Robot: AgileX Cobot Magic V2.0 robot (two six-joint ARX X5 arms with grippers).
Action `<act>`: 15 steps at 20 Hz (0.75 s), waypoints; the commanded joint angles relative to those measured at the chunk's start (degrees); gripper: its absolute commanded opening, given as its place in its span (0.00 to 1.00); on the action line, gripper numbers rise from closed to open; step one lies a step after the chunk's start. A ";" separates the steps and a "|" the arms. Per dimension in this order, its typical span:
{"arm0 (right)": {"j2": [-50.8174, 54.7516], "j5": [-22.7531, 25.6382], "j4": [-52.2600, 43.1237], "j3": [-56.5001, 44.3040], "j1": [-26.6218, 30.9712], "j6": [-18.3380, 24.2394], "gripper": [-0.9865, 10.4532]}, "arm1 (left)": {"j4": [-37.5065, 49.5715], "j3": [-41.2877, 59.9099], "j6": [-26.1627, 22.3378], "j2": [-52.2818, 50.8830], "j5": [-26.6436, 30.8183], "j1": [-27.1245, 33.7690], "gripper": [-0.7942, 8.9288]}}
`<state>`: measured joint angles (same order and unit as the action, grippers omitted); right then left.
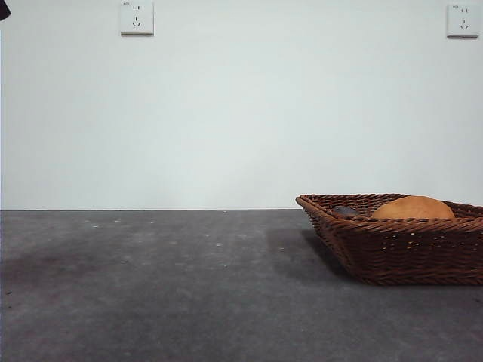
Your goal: Help me put the vegetables on the table into the basket
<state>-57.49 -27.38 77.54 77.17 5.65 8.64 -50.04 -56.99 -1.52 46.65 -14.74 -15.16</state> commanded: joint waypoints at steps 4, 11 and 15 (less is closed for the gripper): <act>-2.38 3.91 0.17 0.04 -0.07 0.61 0.09 | 0.61 -0.20 -0.66 0.02 -0.13 0.13 0.08; -5.42 7.76 -4.68 0.04 -0.04 0.61 0.09 | 7.67 -0.22 -1.79 0.11 5.44 0.44 0.08; -6.88 7.96 -8.41 0.04 -0.04 0.61 0.09 | 17.51 -0.13 -6.03 -1.40 12.66 2.45 0.08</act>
<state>-64.20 -19.49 69.36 77.17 5.65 8.86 -33.23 -56.99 -5.30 45.82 -2.59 -12.93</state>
